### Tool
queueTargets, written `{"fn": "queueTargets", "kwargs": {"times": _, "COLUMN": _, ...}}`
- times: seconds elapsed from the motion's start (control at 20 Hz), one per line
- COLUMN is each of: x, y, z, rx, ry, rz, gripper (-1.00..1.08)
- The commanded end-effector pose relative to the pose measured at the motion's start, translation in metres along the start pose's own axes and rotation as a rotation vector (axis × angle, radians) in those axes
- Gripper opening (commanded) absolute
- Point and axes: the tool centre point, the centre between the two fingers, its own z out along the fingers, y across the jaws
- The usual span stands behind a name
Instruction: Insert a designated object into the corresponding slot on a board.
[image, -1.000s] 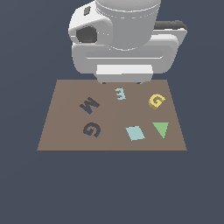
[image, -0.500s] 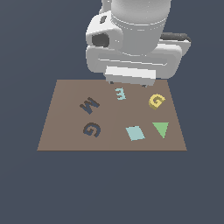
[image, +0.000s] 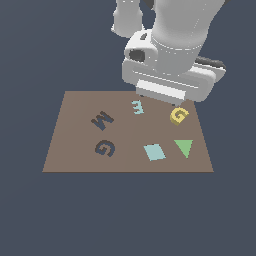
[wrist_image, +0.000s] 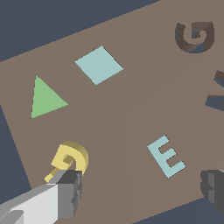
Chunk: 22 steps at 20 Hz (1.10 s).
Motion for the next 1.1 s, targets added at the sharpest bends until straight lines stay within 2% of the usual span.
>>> {"fn": "queueTargets", "kwargs": {"times": 0.0, "x": -0.008, "y": -0.011, "z": 0.011, "rx": -0.002, "ry": 0.000, "rz": 0.069, "gripper": 1.00}}
{"fn": "queueTargets", "kwargs": {"times": 0.55, "x": -0.027, "y": -0.053, "z": 0.050, "rx": -0.008, "ry": 0.000, "rz": 0.314, "gripper": 1.00}}
{"fn": "queueTargets", "kwargs": {"times": 1.05, "x": -0.031, "y": -0.077, "z": 0.070, "rx": -0.010, "ry": -0.001, "rz": 0.438, "gripper": 1.00}}
